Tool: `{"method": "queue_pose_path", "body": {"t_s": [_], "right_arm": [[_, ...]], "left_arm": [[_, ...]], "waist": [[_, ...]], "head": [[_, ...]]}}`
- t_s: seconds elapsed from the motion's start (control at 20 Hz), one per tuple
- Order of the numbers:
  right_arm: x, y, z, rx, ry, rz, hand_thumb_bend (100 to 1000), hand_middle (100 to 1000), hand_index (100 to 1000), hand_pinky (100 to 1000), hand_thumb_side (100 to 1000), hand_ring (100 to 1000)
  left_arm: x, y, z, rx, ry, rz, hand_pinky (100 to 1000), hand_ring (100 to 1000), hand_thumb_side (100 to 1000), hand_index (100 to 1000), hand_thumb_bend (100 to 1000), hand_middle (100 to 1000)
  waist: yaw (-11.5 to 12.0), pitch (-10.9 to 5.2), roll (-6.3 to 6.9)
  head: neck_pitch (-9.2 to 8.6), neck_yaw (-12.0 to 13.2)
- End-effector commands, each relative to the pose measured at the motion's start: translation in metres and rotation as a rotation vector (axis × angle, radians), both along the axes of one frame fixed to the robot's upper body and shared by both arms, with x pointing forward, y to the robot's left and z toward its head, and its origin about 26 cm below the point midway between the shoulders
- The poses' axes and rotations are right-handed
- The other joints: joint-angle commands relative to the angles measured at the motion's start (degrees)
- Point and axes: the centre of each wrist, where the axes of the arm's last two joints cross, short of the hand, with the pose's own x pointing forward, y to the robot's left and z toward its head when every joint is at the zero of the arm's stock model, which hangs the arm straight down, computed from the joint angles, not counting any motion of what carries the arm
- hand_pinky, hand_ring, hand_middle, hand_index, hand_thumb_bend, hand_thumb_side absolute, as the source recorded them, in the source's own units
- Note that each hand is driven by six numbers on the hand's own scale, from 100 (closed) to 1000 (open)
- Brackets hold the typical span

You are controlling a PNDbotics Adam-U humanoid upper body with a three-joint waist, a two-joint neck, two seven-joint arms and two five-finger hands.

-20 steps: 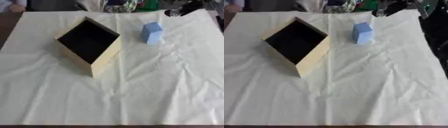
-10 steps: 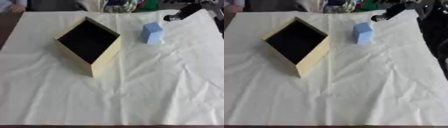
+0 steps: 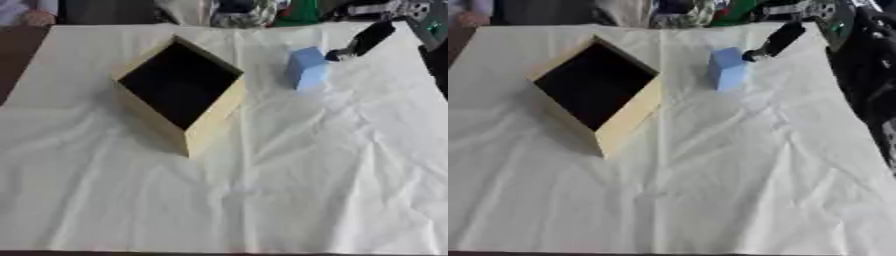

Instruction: Pick up objects on the table and place them in the box.

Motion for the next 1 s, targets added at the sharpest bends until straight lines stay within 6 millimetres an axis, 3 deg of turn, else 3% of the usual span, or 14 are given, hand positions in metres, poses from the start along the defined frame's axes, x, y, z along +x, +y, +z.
{"method": "queue_pose_path", "body": {"t_s": [0.05, 0.55, 1.0], "right_arm": [[-0.001, -0.003, 0.011, -0.104, 0.073, 0.107, 373, 1000, 1000, 971, 514, 980], [0.002, 0.003, -0.004, -0.105, 0.107, 0.132, 364, 1000, 1000, 962, 511, 974], [0.0, 0.004, 0.013, -0.122, 0.054, 0.159, 402, 1000, 1000, 971, 478, 979]], "left_arm": [[-0.002, 0.0, 0.011, 0.034, -0.027, -0.002, 685, 595, 100, 747, 258, 623], [-0.002, 0.0, 0.01, 0.031, -0.023, -0.006, 684, 594, 100, 747, 248, 623], [-0.002, 0.0, 0.01, 0.038, -0.018, -0.007, 684, 593, 100, 747, 244, 623]], "waist": [[0.1, -0.48, -0.73], [0.6, 0.42, -0.52], [0.4, 0.65, -0.76]], "head": [[-0.58, -0.2], [-1.2, -0.4], [-1.18, -0.1]]}}
